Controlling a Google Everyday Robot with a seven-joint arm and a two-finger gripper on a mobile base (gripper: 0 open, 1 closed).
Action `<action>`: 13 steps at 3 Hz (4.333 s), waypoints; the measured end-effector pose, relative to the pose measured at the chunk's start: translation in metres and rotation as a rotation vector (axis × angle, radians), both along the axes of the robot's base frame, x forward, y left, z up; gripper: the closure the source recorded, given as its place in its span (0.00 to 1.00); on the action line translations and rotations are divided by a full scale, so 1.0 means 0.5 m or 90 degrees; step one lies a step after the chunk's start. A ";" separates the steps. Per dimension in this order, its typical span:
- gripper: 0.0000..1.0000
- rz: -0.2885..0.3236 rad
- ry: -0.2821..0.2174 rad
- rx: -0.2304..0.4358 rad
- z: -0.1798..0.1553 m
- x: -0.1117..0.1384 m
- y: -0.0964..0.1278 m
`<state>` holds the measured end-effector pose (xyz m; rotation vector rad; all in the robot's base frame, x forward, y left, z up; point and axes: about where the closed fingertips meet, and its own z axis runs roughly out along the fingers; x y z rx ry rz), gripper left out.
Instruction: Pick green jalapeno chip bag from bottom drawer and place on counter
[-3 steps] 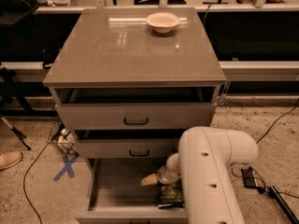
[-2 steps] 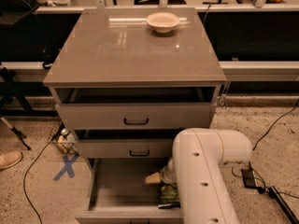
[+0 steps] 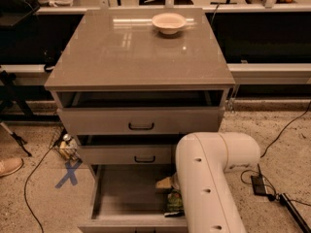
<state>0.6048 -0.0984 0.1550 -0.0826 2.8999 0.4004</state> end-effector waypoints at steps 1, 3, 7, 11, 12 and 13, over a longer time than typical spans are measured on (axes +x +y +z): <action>0.00 -0.014 -0.002 -0.011 -0.008 0.007 -0.013; 0.09 -0.019 0.018 -0.018 -0.044 0.012 -0.013; 1.00 0.015 0.022 0.017 -0.034 -0.035 0.023; 1.00 0.287 -0.159 0.219 0.397 -0.162 0.069; 1.00 0.286 -0.161 0.218 0.396 -0.161 0.068; 1.00 0.298 -0.203 0.232 0.451 -0.171 0.057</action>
Offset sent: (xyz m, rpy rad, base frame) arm 0.0111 -0.0108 -0.0244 -0.0356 0.0298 -0.0412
